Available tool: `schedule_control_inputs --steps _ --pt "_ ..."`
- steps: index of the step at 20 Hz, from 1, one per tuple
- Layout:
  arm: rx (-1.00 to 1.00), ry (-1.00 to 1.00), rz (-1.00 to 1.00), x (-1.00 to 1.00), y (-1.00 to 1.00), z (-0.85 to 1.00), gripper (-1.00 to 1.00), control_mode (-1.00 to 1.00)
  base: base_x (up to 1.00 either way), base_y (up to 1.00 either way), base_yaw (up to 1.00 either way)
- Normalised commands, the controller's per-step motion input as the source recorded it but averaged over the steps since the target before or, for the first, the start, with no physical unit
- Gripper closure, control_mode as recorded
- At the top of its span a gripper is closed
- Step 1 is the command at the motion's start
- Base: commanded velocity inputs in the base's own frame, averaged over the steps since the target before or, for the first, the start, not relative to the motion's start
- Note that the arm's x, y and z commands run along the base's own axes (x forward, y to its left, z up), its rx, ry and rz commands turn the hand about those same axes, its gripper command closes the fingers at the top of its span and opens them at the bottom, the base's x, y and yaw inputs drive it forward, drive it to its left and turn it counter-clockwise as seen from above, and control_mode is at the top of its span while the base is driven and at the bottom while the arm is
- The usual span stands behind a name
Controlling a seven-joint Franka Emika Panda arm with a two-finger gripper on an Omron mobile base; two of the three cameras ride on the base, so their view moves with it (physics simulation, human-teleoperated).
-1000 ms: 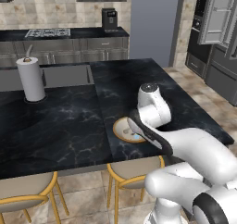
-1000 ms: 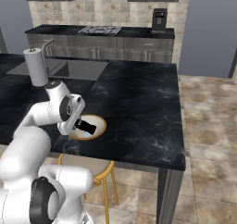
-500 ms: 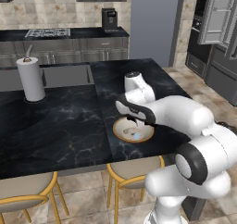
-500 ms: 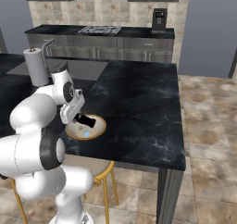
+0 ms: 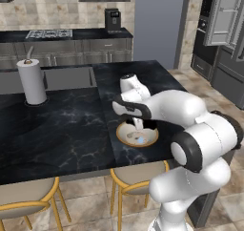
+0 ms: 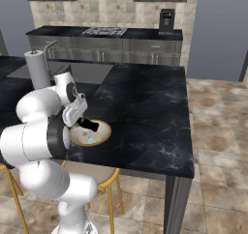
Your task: Open the fridge, grab two sodas, and place both sodas inside the bowl with ice on the dining counter.
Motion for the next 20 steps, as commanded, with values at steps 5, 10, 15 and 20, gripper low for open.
schedule_control_inputs --steps 5,10,15,20 --pt "0.0 0.04 0.04 0.04 0.0 -0.24 1.0 -1.0 0.0 0.0 0.0" --pt "0.0 0.03 0.05 0.04 0.0 -0.21 1.0 -1.0 0.0 0.0 0.0" --pt "0.0 0.04 0.05 0.06 0.0 -0.18 1.0 -1.0 0.0 0.0 0.0" --pt "0.0 0.04 0.05 0.07 0.0 -0.14 1.0 -1.0 0.0 0.0 0.0"
